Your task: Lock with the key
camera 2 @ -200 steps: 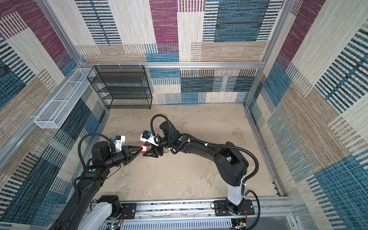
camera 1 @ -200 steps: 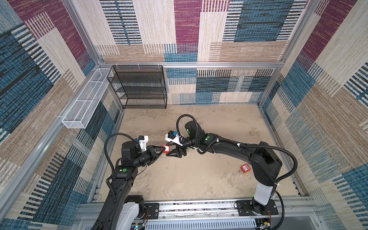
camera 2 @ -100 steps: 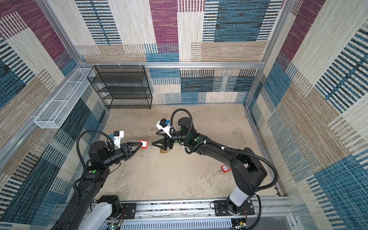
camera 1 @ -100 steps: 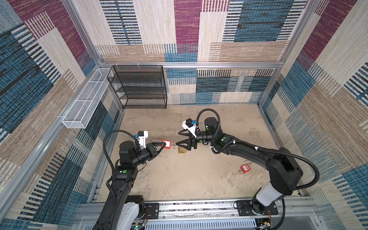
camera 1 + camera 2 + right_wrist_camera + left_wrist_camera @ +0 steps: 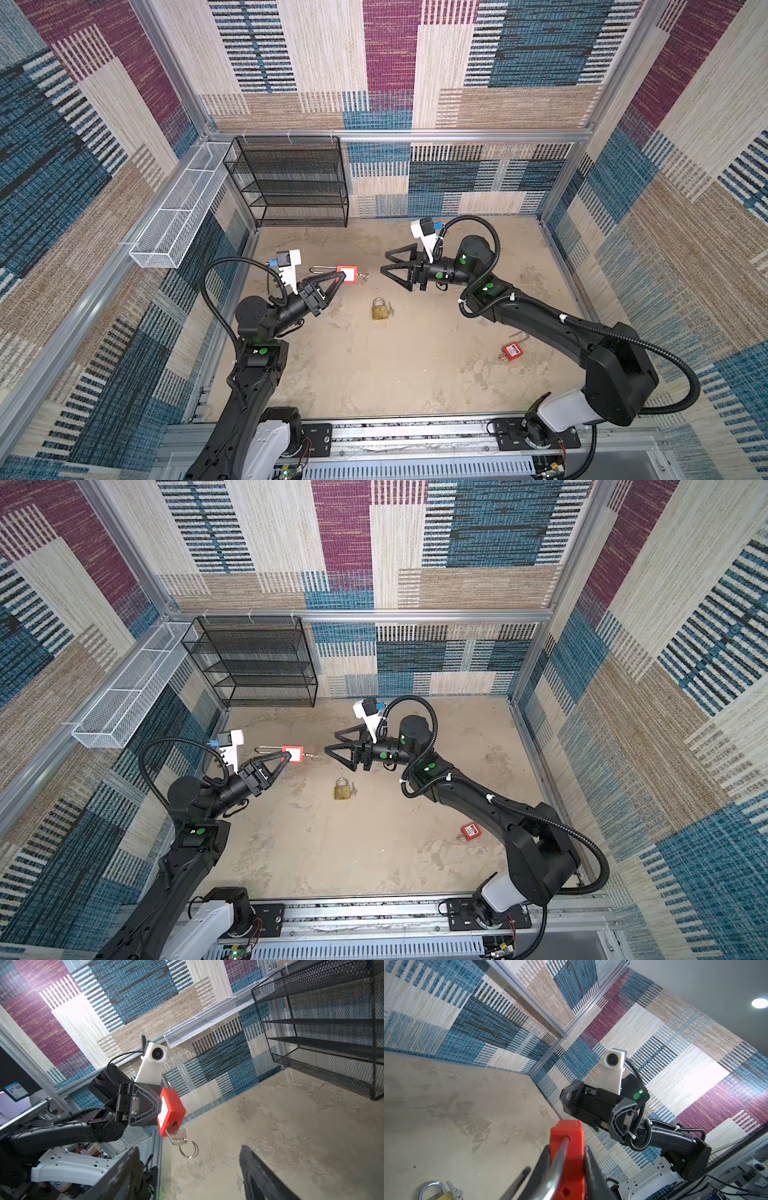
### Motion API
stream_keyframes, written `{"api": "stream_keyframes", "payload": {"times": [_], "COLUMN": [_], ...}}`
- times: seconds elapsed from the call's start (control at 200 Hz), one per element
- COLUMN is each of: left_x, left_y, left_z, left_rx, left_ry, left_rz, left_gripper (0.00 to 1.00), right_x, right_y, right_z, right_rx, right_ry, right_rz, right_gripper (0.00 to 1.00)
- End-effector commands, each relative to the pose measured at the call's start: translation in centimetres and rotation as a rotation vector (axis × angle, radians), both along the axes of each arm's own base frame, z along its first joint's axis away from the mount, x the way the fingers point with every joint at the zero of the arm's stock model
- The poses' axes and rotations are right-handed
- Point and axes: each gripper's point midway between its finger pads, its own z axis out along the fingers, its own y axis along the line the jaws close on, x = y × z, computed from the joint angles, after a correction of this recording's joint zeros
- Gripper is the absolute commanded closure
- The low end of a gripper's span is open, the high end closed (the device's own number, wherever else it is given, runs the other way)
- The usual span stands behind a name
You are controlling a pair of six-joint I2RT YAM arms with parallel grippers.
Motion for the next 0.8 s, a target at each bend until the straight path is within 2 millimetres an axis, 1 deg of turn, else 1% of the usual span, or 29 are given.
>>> {"api": "stream_keyframes", "payload": {"times": [0.0,0.105,0.24,0.401,0.611,0.796], "left_x": [-1.8,-2.0,-2.3,-2.2,-2.2,-2.1], "left_y": [-0.1,-0.2,-0.3,-0.5,-0.9,-1.1], "left_z": [4.0,4.6,4.9,4.6,4.8,4.4], "left_rx": [-0.046,-0.051,-0.061,-0.067,-0.075,-0.074], "left_ry": [-0.18,-0.201,-0.221,-0.21,-0.204,-0.194], "left_rz": [-0.036,-0.039,-0.041,-0.047,-0.057,-0.064], "left_gripper": [0.87,0.87,0.87,0.87,0.88,0.88], "right_x": [-0.8,-1.6,-2.0,-2.6,-3.4,-3.7], "right_y": [0.1,0.2,1.2,2.8,4.7,5.6], "right_z": [2.0,2.7,2.6,2.9,3.6,4.0], "right_rx": [0.092,0.132,0.127,0.13,0.139,0.148], "right_ry": [0.072,0.088,0.09,0.082,0.065,0.063], "right_rz": [0.066,0.121,0.148,0.191,0.232,0.249], "right_gripper": [0.23,0.23,0.23,0.23,0.24,0.29]}}
